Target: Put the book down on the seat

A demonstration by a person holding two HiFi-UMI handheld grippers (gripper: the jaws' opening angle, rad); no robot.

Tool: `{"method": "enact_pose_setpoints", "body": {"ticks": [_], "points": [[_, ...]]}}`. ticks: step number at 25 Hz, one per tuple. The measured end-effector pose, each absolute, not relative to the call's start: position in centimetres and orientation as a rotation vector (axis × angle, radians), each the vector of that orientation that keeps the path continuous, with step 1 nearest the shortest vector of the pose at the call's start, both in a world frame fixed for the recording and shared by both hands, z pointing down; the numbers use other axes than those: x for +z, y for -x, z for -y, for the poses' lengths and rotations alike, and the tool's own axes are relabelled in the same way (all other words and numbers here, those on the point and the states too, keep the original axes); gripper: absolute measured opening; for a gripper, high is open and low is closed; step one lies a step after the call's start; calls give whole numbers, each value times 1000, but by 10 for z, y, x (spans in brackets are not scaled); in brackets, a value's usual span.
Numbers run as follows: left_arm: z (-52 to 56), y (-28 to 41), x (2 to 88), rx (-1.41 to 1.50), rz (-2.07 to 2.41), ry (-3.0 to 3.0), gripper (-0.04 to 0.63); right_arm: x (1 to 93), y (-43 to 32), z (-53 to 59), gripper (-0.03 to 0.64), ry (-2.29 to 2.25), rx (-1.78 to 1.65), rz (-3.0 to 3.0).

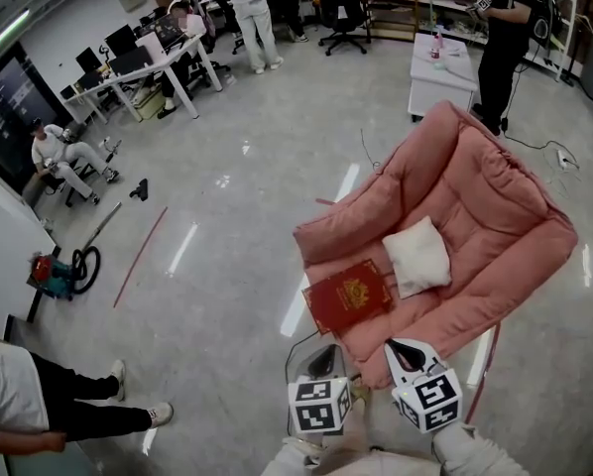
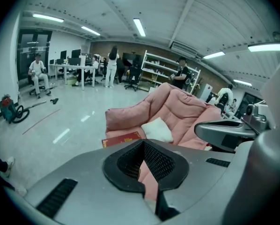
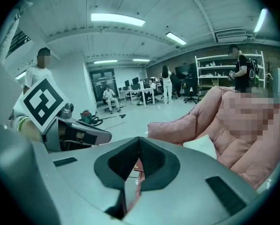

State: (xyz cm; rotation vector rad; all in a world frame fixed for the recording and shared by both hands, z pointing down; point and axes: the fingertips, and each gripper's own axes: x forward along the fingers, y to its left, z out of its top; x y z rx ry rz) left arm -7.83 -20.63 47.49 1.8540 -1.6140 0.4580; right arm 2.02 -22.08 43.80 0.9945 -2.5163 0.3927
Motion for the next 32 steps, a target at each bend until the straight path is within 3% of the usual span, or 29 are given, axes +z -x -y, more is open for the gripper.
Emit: {"method": "enact_pose_setpoints", "body": {"ticks": [32], "points": [[167,57,432,464,1590,-1989,6,404,-20,180,5,-946,319,2574]]}}
